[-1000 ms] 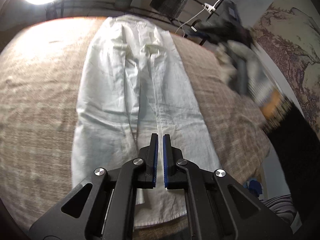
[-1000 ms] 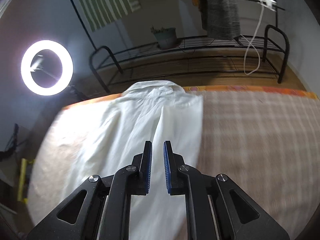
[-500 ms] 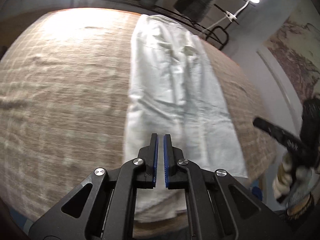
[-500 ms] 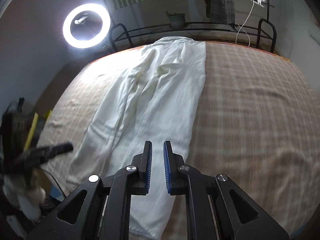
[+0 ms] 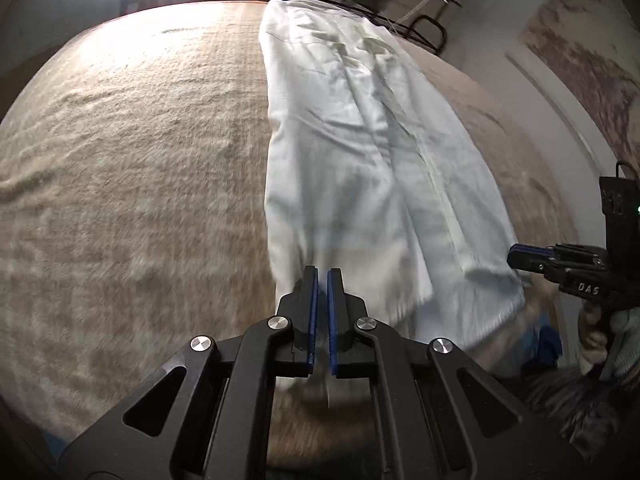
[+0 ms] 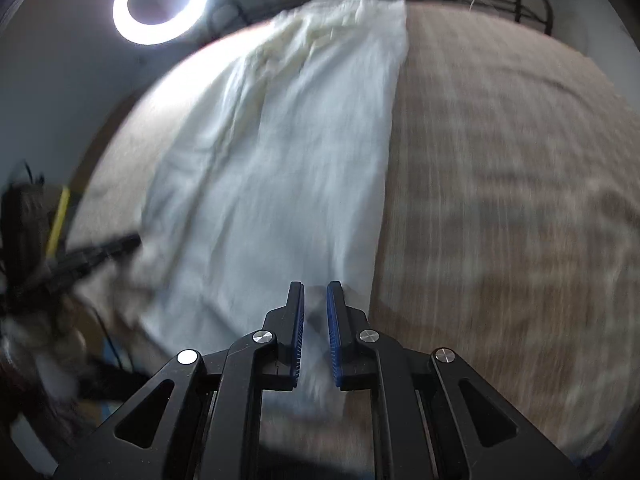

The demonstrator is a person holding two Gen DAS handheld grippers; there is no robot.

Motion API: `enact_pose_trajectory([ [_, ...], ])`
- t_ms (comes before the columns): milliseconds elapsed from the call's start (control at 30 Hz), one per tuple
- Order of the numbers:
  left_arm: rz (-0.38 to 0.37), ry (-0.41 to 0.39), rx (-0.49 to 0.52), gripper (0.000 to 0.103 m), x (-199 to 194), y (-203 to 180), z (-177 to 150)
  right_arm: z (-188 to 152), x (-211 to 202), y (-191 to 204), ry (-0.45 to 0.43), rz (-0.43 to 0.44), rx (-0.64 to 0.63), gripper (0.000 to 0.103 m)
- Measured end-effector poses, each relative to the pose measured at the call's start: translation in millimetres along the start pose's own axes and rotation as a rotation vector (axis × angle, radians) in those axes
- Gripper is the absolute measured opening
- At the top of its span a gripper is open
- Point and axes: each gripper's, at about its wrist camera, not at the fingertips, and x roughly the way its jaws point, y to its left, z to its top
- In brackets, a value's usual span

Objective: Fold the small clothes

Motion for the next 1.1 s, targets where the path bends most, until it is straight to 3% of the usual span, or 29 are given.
enact_pose_trajectory([
  [100, -0.033, -0.045, -0.045, 0.002, -16.1, 10.6, -0.4, -14.8, -19.2, 3.8, -0.030, 0.060, -0.008, 0.010],
  [167, 0.005, -0.100, -0.045, 0.002, -25.2, 14.2, 10.4, -17.4, -32.4, -0.6, -0.075, 0.093, 0.019, 0.010],
  [333, 0.015, -0.172, -0.001, 0.002, -23.2, 3.1, 63.7, 0.6, -47.5, -23.2, -0.182, 0.084, 0.114, 0.010],
  [433, 0.005, -0.160, 0.022, 0.002, -3.4, -3.0, 92.5, 13.4, -40.0, -28.2, -0.188, 0.107, 0.165, 0.010],
  [567, -0.005, -0.106, -0.022, 0.002, 33.4, 9.9, 114.4, 24.0, -25.4, -18.9, -0.166, 0.086, 0.128, 0.010],
  [700, 0.063, -0.042, -0.009, 0.002, 53.0, 21.6, 101.7, 16.5, -13.1, -14.8, -0.133, 0.077, 0.095, 0.010],
  [833, 0.129, -0.059, 0.084, 0.002, 47.1, 19.7, 77.7, 9.8, -0.2, -18.9, -0.082, 0.062, 0.075, 0.010],
  [933, 0.120, -0.057, 0.076, 0.002, 35.2, 25.4, 57.3, 4.3, 1.1, -22.2, -0.062, 0.083, 0.071, 0.010],
  [1100, 0.139, -0.027, 0.153, 0.002, 16.8, 16.1, 22.8, -20.2, -4.7, -21.2, -0.007, 0.140, 0.034, 0.010],
])
